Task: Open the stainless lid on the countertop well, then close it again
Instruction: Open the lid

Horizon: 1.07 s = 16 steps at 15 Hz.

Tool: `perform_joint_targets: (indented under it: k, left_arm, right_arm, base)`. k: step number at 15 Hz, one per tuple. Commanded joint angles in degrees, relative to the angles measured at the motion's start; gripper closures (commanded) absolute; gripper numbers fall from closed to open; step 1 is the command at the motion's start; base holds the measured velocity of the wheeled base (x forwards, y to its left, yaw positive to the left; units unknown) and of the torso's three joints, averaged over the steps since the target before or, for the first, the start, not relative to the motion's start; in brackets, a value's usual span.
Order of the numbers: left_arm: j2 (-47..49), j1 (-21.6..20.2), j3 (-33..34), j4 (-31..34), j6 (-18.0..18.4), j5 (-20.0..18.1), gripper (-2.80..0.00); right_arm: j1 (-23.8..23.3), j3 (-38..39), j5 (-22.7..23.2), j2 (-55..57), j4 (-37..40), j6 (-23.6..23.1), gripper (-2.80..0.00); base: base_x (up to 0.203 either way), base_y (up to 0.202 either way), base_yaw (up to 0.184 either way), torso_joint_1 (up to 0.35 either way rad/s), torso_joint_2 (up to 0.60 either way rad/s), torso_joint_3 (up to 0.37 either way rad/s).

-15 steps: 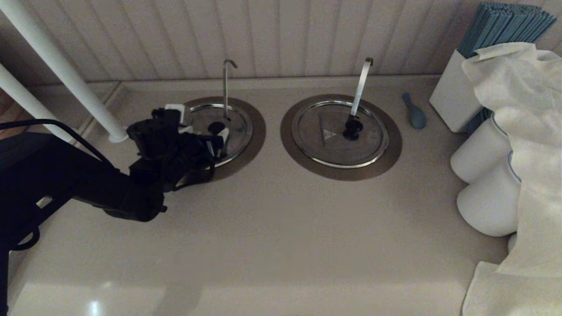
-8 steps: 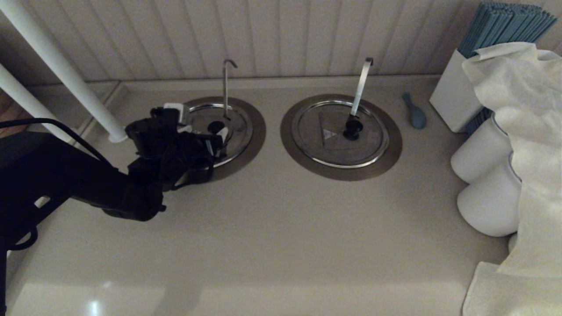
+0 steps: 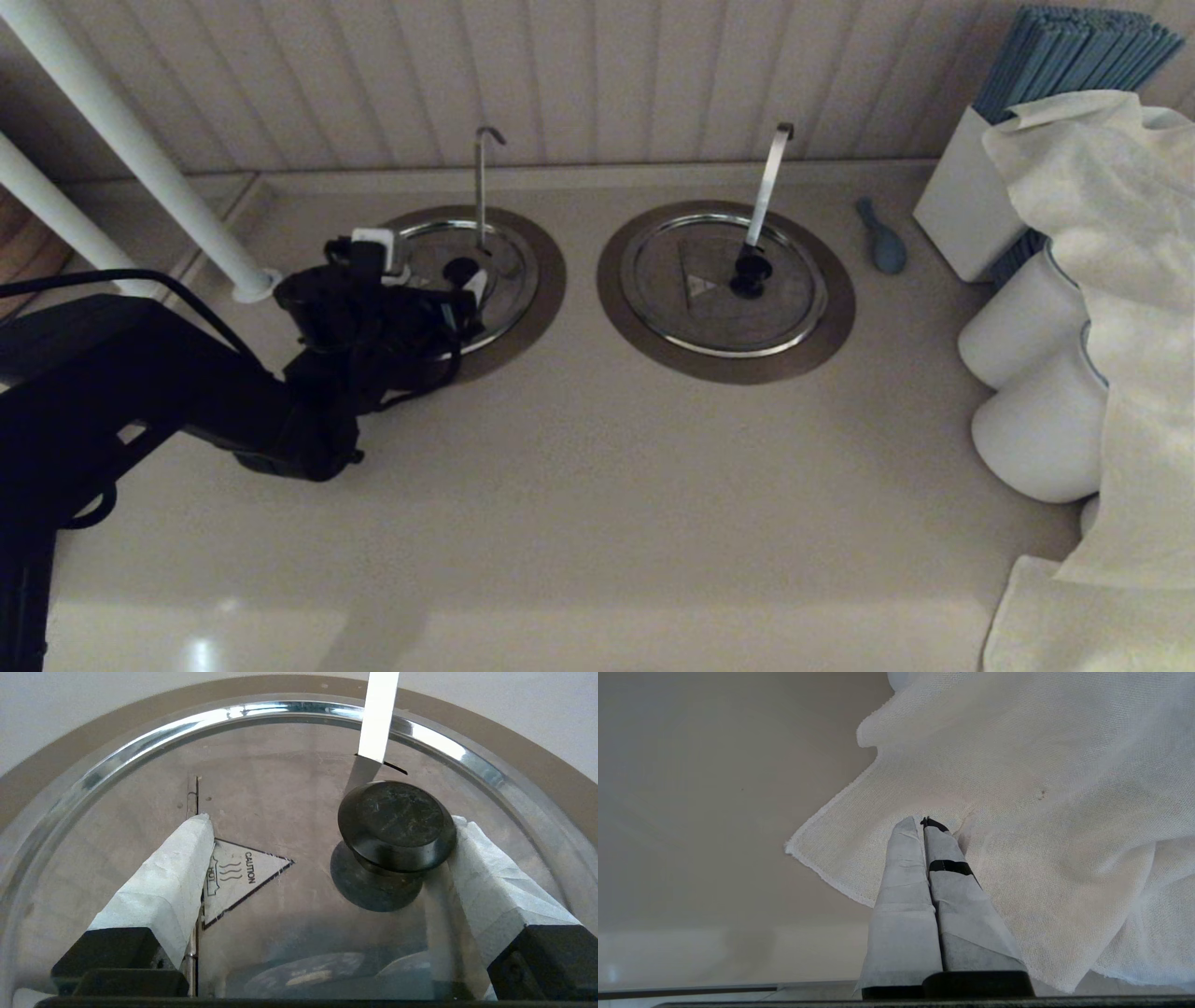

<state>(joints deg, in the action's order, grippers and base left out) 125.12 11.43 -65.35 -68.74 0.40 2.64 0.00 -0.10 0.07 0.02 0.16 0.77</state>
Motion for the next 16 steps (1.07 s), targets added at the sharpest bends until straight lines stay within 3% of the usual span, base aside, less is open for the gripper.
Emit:
perform_joint_targets:
  k: [1,5,8,16]
  left_arm:
    - [1.6,0.1,-0.1,-0.7,0.2,0.0,-2.80]
    - [1.1,1.0,0.3,-0.9,0.7,0.2,-2.80]
    - [2.1,1.4,0.2,-1.3,3.4,0.4,-2.80]
    - [-2.0,1.2,0.4,-2.3,4.4,2.1,-2.80]
  right_arm:
    - [0.0,0.0,0.0,0.1,0.0,0.0,0.00]
    - [0.0,0.0,0.0,0.1,0.0,0.0,0.00]
    - [0.0,0.0,0.0,0.1,0.0,0.0,0.00]
    - [0.0,0.0,0.0,0.1,0.0,0.0,0.00]
  base:
    - [0.000,0.000,0.000,0.000,0.00,0.000]
    - [0.000,0.000,0.000,0.000,0.00,0.000]
    - [0.000,0.000,0.000,0.000,0.00,0.000]
    - [0.000,0.000,0.000,0.000,0.00,0.000]
